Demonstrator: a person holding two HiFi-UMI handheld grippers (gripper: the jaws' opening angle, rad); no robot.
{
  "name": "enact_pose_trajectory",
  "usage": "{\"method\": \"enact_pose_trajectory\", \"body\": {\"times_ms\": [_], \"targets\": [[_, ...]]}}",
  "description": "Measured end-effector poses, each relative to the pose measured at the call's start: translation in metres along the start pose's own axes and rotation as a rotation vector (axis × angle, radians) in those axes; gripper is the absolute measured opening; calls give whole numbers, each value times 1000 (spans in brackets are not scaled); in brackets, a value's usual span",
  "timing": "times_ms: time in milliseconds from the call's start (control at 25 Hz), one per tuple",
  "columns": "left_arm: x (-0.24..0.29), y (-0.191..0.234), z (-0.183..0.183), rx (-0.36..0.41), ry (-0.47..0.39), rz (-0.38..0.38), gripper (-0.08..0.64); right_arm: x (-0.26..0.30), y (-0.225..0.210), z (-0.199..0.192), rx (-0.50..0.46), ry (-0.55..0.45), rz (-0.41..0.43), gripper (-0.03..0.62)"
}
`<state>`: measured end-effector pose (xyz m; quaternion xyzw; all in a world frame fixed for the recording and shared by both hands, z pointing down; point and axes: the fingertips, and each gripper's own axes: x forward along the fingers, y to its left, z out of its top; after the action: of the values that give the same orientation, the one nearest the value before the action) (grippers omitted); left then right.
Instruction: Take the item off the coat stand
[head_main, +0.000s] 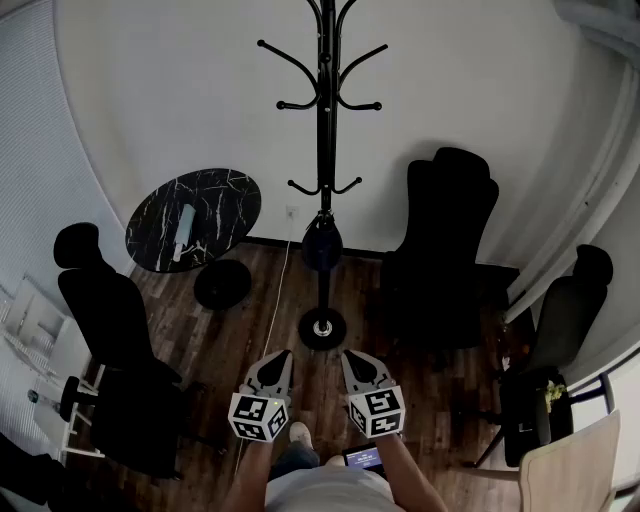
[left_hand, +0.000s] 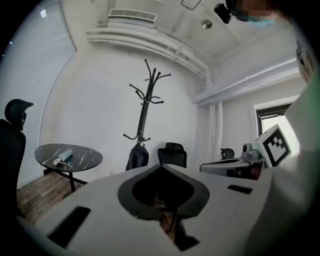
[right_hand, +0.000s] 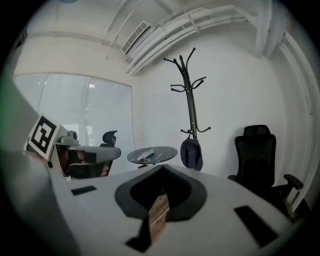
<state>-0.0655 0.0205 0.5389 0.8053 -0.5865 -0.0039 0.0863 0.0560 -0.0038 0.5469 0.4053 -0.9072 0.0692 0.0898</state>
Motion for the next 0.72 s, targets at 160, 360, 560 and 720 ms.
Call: {"method": "enact_pose_trajectory", "body": {"times_ms": [160, 360, 560, 720], "targets": [[-4, -2, 0, -54, -25, -28, 20, -1, 5, -2, 5, -4, 13, 11], [-7, -6, -2, -68, -15, -38, 20, -7, 9, -3, 12, -12, 26, 12], [-10, -12, -2, -73, -23, -38, 20, -18, 9, -5, 44, -21, 35, 12], [-12, -15, -5, -77, -27, -17, 20, -28, 8, -8, 45, -20, 38, 12]]}}
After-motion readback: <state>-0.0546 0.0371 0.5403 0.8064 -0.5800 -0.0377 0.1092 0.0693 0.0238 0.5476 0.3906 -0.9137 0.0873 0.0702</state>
